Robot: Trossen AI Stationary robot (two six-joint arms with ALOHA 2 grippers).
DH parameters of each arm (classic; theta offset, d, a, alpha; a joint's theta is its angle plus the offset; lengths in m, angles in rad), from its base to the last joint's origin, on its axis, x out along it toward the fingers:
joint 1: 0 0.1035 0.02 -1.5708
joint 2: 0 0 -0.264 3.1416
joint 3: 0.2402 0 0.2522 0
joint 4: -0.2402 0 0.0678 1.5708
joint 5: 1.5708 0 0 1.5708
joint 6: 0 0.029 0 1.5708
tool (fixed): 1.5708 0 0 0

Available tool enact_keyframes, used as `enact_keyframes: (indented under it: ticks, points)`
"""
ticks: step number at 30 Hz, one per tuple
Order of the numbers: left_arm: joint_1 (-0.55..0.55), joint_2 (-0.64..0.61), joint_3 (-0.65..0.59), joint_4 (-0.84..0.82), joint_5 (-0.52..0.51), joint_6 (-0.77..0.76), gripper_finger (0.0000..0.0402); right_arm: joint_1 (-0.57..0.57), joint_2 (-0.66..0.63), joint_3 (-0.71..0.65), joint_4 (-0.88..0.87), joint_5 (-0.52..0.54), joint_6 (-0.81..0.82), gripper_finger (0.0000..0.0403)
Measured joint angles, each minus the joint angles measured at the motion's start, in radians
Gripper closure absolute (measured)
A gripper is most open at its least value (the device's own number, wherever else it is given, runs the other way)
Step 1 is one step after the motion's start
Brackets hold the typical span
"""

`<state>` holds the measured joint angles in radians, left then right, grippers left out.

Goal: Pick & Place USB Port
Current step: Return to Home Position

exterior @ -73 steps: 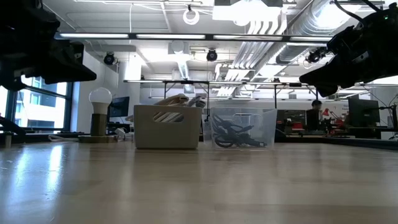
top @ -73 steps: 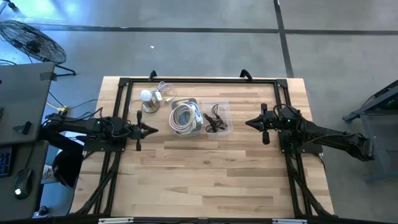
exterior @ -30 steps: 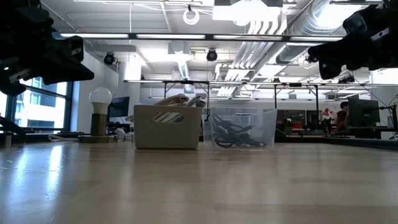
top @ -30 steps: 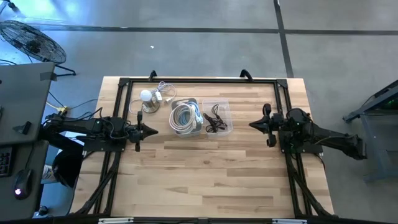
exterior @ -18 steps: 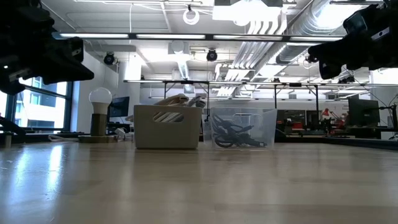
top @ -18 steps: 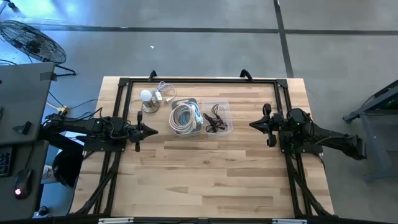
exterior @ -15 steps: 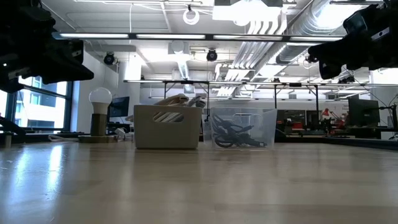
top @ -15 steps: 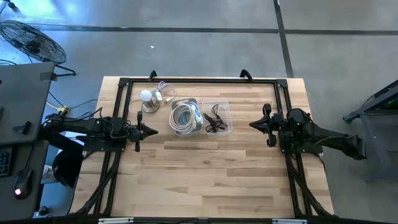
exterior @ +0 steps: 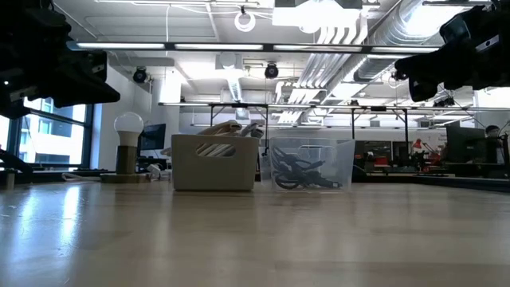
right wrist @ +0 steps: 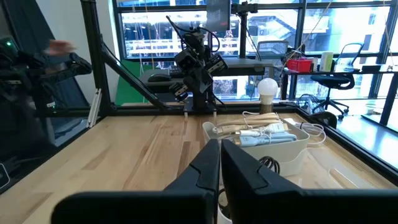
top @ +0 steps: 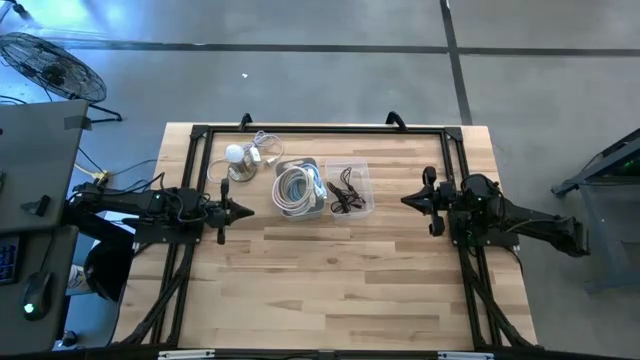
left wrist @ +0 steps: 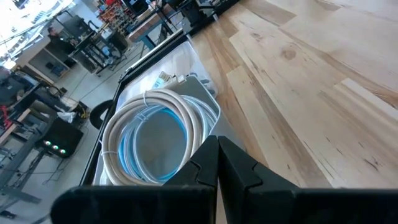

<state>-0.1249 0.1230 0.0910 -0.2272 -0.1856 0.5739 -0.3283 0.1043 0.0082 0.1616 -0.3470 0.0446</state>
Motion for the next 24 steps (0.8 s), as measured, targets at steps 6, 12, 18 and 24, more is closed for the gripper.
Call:
enact_keyframes:
  ticks: [6,12,18,24]
  points:
    - [0.000,-0.007,0.000,0.000,0.000,0.000,0.0401,0.000,0.000,0.000,0.000,0.000,0.000,0.0398]
    - [0.000,-0.123,0.000,0.001,-0.004,0.000,0.0401,0.000,0.000,0.000,0.000,0.000,0.000,0.0396]
    - [0.000,-0.117,0.024,0.002,-0.006,0.001,0.0401,0.000,0.000,0.000,-0.002,0.000,0.000,0.0394]
    - [0.000,-0.116,0.027,-0.002,-0.006,0.001,0.0401,0.000,0.001,0.000,-0.003,0.000,0.000,0.0397]
